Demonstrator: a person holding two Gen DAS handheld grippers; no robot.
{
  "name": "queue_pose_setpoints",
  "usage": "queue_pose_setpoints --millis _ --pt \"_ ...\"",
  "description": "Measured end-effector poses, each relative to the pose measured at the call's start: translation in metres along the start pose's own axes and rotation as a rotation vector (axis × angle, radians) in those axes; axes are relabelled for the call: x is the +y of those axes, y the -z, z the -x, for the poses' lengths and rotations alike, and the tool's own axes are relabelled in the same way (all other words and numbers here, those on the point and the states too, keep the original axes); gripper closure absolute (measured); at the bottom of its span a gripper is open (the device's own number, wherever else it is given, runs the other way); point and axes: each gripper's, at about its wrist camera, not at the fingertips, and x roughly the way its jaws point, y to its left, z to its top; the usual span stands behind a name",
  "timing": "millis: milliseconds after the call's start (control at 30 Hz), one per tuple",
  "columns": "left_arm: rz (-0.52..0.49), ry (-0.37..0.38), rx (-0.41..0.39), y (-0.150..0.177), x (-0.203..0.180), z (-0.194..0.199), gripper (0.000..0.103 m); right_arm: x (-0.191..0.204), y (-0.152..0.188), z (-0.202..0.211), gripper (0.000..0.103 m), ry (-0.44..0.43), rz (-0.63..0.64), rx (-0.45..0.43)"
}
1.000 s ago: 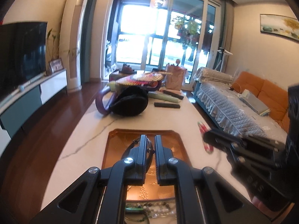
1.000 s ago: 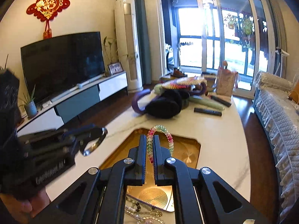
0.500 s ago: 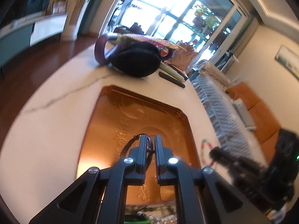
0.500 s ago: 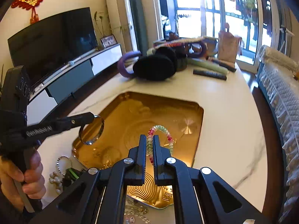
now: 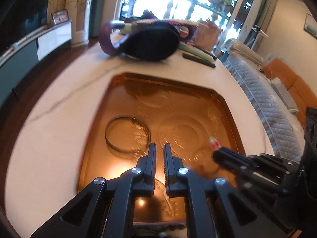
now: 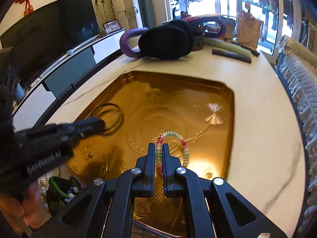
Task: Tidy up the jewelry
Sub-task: 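Carry the black bangle into the copper tray and open the left tool while the right tool carries the bracelet, then lower the multicolour beaded bracelet into the tray and open the right tool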
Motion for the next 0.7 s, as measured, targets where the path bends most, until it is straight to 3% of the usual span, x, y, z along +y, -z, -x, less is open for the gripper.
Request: queue_pose_setpoints --millis 500,533,567,700 --pt "-0.039 -0.023 0.027 0.008 -0.008 0.005 0.093 0.013 0.007 -0.005 0.095 0.007 0.022 0.023" --pt "-0.037 -0.031 0.030 0.009 -0.009 0.007 0.090 0.014 0.007 -0.002 0.090 0.009 0.017 0.018" --pt "-0.034 -0.038 0.029 0.009 -0.010 0.010 0.088 0.014 0.007 0.000 0.077 0.007 0.018 0.016" --pt "-0.028 -0.084 0.022 0.012 -0.008 0.022 0.074 0.010 0.011 0.011 0.057 0.042 -0.005 -0.003"
